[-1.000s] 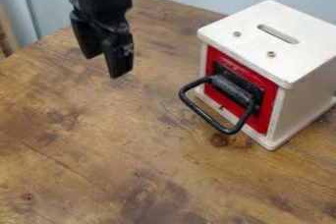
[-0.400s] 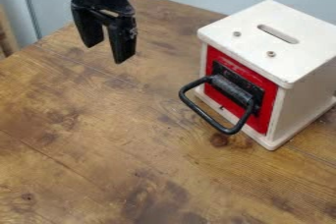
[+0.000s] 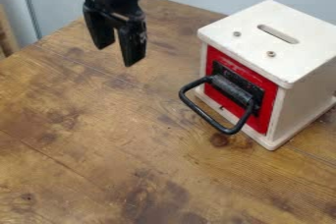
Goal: Close the drawer
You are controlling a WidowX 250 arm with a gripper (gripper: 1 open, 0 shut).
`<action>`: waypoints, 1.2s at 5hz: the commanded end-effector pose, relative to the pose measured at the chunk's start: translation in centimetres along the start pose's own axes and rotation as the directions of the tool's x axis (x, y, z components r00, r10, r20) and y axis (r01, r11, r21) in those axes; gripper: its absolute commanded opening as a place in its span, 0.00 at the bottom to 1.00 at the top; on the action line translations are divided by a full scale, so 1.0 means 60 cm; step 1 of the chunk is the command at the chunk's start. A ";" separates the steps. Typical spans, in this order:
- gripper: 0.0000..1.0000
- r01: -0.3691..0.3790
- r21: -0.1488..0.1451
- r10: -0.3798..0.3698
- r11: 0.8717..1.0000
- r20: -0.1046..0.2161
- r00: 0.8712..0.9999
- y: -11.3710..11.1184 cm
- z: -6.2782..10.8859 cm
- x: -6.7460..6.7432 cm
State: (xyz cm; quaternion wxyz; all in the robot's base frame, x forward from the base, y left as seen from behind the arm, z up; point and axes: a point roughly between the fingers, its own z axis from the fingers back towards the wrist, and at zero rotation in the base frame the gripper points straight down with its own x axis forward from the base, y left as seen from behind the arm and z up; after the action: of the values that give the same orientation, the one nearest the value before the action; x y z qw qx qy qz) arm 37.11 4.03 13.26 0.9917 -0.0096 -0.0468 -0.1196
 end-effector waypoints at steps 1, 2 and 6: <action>1.00 0.003 0.025 -0.004 1.000 0.051 0.999 -0.034 0.015 0.025; 1.00 -0.011 0.032 0.009 0.999 0.058 0.998 -0.075 -0.006 0.063; 1.00 0.113 0.017 -0.114 0.993 0.078 0.990 -0.098 -0.083 0.136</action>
State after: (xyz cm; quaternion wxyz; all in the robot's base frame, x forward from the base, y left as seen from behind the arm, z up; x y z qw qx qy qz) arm 42.73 -2.66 6.13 0.9860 -0.0096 -0.0366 -0.1623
